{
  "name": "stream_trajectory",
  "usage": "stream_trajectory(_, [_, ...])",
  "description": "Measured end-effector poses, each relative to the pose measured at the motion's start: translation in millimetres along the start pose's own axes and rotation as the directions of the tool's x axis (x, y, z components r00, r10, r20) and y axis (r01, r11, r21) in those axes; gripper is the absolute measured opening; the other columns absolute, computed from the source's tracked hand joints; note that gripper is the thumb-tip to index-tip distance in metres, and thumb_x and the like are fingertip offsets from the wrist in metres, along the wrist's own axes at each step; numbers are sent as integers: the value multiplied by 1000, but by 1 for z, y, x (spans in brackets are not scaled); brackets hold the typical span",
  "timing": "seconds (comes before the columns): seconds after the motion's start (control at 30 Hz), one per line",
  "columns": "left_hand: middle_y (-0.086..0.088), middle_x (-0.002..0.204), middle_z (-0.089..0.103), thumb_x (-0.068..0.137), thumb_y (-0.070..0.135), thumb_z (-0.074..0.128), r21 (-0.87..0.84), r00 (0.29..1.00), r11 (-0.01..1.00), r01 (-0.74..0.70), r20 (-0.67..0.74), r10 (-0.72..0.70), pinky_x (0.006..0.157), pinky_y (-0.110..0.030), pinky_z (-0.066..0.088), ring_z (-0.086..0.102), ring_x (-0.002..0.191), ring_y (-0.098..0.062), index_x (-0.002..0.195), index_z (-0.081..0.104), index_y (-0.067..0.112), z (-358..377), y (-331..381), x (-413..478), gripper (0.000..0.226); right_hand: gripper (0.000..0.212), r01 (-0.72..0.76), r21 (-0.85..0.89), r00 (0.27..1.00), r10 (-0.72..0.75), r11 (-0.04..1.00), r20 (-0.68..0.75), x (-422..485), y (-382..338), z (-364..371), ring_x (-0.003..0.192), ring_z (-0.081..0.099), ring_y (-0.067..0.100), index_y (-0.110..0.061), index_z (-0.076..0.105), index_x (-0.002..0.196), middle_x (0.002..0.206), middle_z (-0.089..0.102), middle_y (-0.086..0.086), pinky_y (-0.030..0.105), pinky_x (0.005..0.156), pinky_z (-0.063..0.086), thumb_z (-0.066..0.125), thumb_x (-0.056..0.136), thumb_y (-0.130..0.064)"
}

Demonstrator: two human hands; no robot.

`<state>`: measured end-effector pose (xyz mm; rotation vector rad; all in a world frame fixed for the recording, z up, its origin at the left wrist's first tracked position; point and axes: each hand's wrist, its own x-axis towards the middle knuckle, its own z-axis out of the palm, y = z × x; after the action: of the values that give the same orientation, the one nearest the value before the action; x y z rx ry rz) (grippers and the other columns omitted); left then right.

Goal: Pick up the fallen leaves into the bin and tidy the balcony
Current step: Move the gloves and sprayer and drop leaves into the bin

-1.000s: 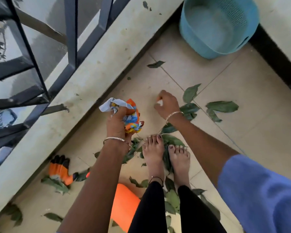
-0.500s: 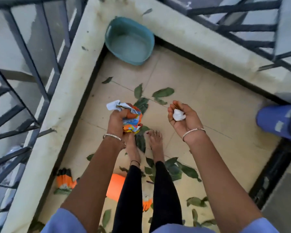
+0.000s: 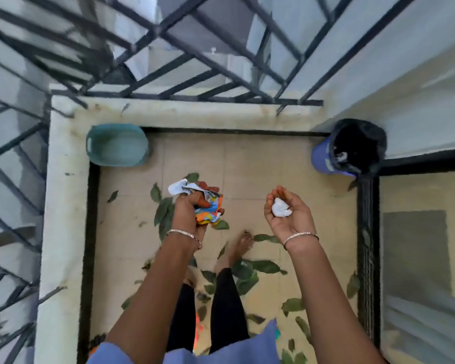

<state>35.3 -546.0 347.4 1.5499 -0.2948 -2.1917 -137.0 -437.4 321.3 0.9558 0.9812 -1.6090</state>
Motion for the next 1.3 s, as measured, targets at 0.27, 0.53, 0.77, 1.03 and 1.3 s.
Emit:
stream_trajectory(0.27, [-9, 79, 68, 81, -10, 31, 70, 996, 996, -56, 66, 51, 54, -32, 54, 66, 71, -27, 78, 51, 10, 128, -26, -3, 29, 14, 147, 183, 988, -136, 972, -72, -20, -130, -21, 79, 60, 16, -2, 63, 87, 82, 60, 7, 23, 67, 59, 54, 96, -6])
stream_trajectory(0.53, [-13, 80, 65, 79, -11, 32, 221, 988, 973, -66, 153, 32, 55, -34, 55, 63, 70, -28, 79, 52, 8, 223, -72, 21, 27, 9, 382, 210, 915, -337, 900, -221, 23, -258, -42, 82, 59, 17, -1, 60, 95, 102, 58, 13, 30, 73, 59, 52, 97, -3])
stream_trajectory(0.77, [-12, 79, 67, 54, 5, 49, 329, 987, 943, 42, 132, -90, 51, -33, 55, 63, 66, -25, 82, 55, 8, 266, -120, 50, 29, 47, 343, 180, 922, -293, 922, -255, 80, -330, -50, 135, 42, 30, -2, 39, 144, 141, 38, 16, 41, 105, 43, 49, 100, -15])
stream_trajectory(1.03, [-8, 78, 59, 85, 0, 42, 529, 969, 828, 186, 41, -243, 56, -28, 52, 57, 59, -21, 82, 56, 11, 341, -166, 108, 18, 31, 186, 136, 927, -128, 973, -352, 72, -279, -137, 110, 58, 24, -10, 58, 128, 125, 59, 8, 36, 81, 52, 54, 99, -20])
stream_trajectory(1.3, [-7, 59, 53, 92, 19, 55, 726, 933, 614, 310, -107, -344, 45, -24, 49, 48, 52, -22, 79, 60, 13, 426, -227, 208, 15, 33, 166, 431, 882, 62, 887, -466, 55, -233, -199, 94, 63, 24, -5, 60, 126, 104, 67, 11, 32, 70, 57, 61, 94, -13])
